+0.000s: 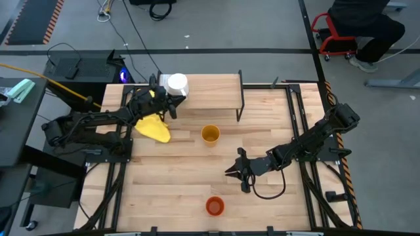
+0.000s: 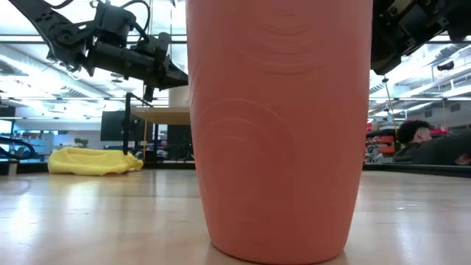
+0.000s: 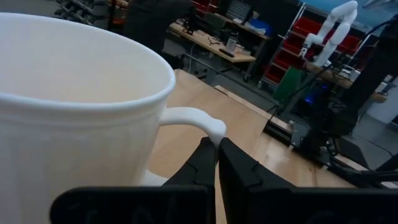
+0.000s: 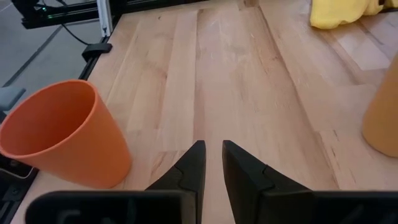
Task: Stack small to large cups/mugs on shelf
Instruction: Put the white mug on the shelf, then put the orange cup on the shelf
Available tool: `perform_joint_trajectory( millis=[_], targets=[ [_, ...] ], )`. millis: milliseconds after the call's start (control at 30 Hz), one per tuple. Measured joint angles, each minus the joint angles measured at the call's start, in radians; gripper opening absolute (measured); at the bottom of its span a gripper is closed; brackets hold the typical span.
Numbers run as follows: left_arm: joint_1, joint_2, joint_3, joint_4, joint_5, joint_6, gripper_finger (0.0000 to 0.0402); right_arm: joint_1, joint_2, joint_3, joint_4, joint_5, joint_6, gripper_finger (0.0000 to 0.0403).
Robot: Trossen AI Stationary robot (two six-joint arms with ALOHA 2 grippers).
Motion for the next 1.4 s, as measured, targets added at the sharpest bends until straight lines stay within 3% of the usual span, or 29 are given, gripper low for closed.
perform_joint_trajectory(
  millis=[400, 1033, 1400],
  targets=[
    [-0.007, 0.000, 0.000, -0.004, -0.001, 0.022, 0.0022, 0.000, 0.000, 0.000, 0.000, 0.000, -0.004, 0.0061],
    [-0.044, 0.000, 0.000, -0.013, -0.003, 0.023, 0.0101, 0.000, 0.000, 0.000, 0.000, 0.000, -0.004, 0.0061],
    [-0.044, -0.001, 0.000, -0.081, -0.003, 0.024, 0.0107, 0.000, 0.000, 0.000, -0.004, 0.000, 0.012, 0.0061]
  ],
)
